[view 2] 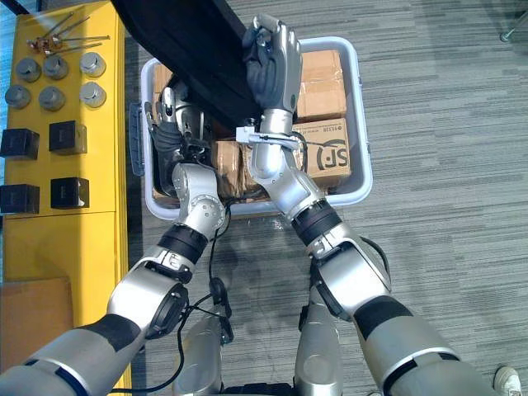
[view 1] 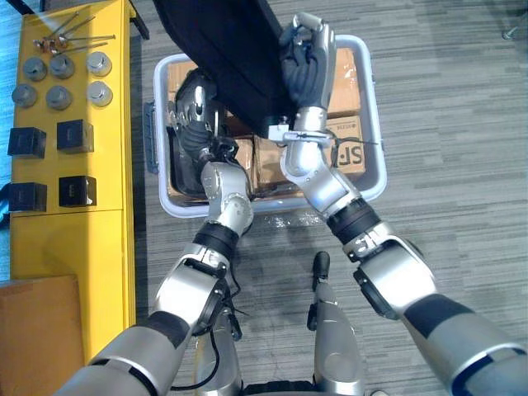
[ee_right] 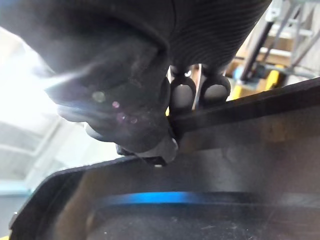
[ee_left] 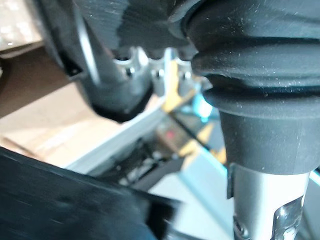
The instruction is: Walk over and take plastic housings, then place them on the shelf
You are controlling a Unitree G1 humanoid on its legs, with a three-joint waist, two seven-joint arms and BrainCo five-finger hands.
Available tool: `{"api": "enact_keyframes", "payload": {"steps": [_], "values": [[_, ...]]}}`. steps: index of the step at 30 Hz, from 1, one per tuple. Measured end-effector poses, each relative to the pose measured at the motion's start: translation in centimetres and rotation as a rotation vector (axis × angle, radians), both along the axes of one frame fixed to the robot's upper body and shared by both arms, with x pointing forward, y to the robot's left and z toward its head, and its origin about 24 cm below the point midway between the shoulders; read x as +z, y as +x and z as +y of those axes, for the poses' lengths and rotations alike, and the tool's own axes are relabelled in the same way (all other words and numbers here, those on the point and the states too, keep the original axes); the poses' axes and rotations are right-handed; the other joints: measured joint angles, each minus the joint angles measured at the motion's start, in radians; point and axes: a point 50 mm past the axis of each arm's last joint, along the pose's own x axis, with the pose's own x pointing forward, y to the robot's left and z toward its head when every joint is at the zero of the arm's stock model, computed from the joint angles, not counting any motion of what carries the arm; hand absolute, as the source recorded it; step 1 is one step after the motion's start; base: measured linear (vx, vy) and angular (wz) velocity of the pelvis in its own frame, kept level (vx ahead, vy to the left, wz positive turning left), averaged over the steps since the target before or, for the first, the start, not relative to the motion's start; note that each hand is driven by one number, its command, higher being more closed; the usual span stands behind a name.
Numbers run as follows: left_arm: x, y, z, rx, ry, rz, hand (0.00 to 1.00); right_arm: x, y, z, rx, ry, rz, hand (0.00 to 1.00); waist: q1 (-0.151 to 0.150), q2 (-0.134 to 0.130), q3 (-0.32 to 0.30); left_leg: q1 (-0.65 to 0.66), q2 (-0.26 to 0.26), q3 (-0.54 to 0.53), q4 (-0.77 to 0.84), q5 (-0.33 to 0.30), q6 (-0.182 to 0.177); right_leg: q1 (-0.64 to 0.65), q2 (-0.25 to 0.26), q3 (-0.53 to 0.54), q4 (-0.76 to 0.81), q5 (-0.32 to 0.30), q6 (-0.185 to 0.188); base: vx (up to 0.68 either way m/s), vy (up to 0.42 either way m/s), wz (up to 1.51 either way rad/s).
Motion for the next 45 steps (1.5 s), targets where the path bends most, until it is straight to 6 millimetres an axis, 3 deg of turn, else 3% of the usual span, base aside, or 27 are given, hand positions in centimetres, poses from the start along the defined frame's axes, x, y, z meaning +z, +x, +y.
{"api": "enact_keyframes", "payload": {"steps": [8,13,18,23,33,34,45], "values": [[1.2,0.1,-0.7,-0.139,0.111,-0.154,0.00,-0.3,0.1,-0.1,0.013,-0.019,0.025,1.00,0.001,0.000,0.000,0.000,0.000,0.001,0.001,0.000,0.000,-0.002,0.000,0.003,0.000,0.000,0.000,0.00,0.000,0.00],[0.7,0.3,-1.5,-0.252,0.159,-0.207,0.00,-0.4,0.3,-0.5,0.006,-0.031,0.031,1.00,0.000,0.000,0.000,0.000,0.000,0.004,0.001,0.000,0.000,-0.005,0.000,0.006,0.000,0.000,0.000,0.00,0.003,-0.01],[0.0,0.5,-2.3,-0.324,0.219,-0.179,0.00,-0.4,0.5,-1.1,-0.006,-0.038,0.032,1.00,0.001,0.000,0.000,0.000,0.000,0.005,0.002,-0.001,0.000,-0.006,0.000,0.007,0.000,0.000,0.000,0.00,0.000,0.00],[-1.0,0.7,-2.8,-0.372,0.390,-0.117,0.00,-0.3,0.6,-1.3,0.004,-0.043,0.043,1.00,0.001,0.000,0.000,0.000,0.000,0.011,0.015,-0.009,0.002,-0.007,0.000,0.017,0.000,0.001,0.001,0.00,0.014,-0.03],[-2.3,0.8,-3.0,-0.415,0.457,-0.053,0.00,-0.5,0.5,-0.9,0.015,-0.060,0.044,1.00,0.001,0.001,0.000,0.001,0.000,0.028,0.022,-0.012,0.003,-0.014,0.000,0.033,0.000,0.006,0.002,0.00,0.007,-0.03],[-2.4,0.8,-3.0,-0.414,0.455,-0.053,1.00,-0.5,0.5,-0.9,0.016,-0.061,0.045,1.00,0.002,0.001,0.000,-0.001,0.000,0.028,0.031,-0.018,0.003,-0.013,0.000,0.034,0.000,0.007,0.002,-0.02,0.028,-0.05],[-2.5,0.5,-1.6,-0.316,0.238,-0.117,1.00,-0.9,-0.1,0.0,0.086,-0.042,0.065,1.00,0.000,0.006,0.002,-0.019,0.001,0.028,0.080,-0.046,0.007,-0.014,-0.005,0.039,0.000,0.009,0.005,-0.01,0.019,-0.02]]}}
